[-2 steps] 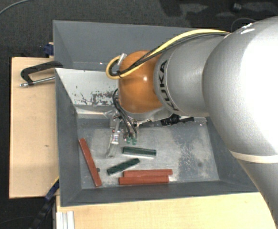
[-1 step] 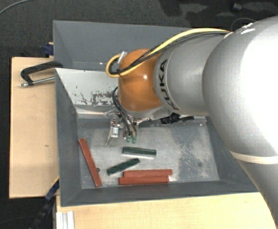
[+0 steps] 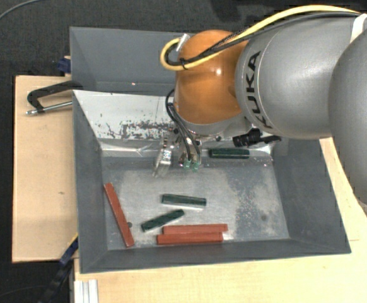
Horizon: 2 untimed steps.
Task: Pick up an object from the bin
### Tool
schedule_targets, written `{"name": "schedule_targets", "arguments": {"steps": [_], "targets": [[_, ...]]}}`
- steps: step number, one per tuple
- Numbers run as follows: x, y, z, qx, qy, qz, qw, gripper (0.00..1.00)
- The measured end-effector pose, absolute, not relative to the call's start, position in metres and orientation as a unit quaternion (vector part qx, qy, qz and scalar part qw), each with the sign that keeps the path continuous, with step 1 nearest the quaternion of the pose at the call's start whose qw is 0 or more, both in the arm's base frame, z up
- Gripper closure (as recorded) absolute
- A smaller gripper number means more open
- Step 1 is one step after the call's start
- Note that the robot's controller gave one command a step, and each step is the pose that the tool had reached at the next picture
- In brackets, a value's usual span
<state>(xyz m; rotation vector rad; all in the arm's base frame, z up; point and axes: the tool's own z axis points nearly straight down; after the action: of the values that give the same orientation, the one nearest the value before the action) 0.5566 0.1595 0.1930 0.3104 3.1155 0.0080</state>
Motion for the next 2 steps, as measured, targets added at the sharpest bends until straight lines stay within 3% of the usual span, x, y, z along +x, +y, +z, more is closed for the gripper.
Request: {"name": "schedule_targets", "arguments": {"steps": [1, 2], "targets": [[0.577, 0.145, 0.313, 0.090, 0.996, 0.003, 0.007, 1.00], [0.592, 0.099, 0.214, -0.075, 0.997, 0.000, 0.000, 1.00]]}}
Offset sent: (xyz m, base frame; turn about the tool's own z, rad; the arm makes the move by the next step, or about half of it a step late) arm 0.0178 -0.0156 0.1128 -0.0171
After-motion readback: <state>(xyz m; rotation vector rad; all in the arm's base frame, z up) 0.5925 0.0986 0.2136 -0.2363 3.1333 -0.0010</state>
